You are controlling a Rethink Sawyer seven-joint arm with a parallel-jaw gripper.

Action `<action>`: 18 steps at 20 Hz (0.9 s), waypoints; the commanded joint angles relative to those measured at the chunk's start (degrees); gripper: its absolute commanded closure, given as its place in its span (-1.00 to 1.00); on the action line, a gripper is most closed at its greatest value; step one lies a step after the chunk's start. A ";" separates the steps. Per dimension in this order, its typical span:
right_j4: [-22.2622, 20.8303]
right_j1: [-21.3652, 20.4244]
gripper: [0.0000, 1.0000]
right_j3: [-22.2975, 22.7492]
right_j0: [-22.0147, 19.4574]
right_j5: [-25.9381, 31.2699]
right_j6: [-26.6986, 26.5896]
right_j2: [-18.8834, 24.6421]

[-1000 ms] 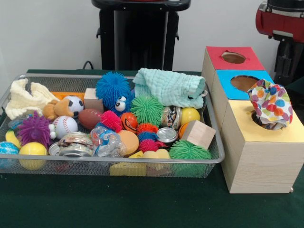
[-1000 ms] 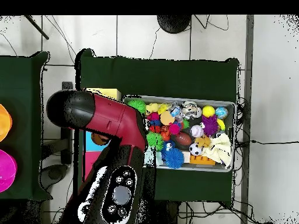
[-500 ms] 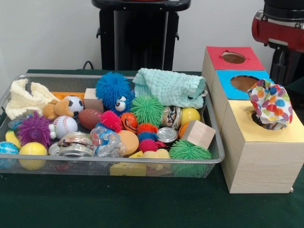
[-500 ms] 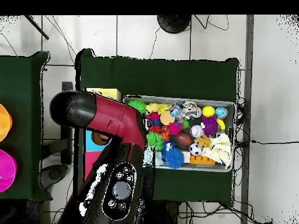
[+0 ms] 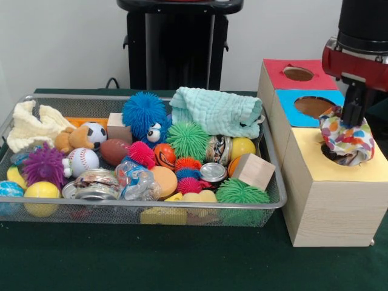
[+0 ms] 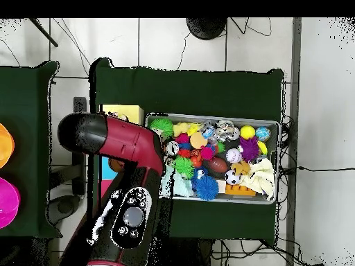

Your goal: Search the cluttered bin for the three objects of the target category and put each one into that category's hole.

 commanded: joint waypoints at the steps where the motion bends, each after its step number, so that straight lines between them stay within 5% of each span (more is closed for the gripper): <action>1: 0.02 4.52 1.00 1.11 -0.31 -5.97 12.28 3.84; 8: 0.83 5.50 1.00 1.16 -1.14 -8.63 10.63 5.92; 18: 0.06 10.51 1.00 -2.66 1.90 -12.16 13.94 0.75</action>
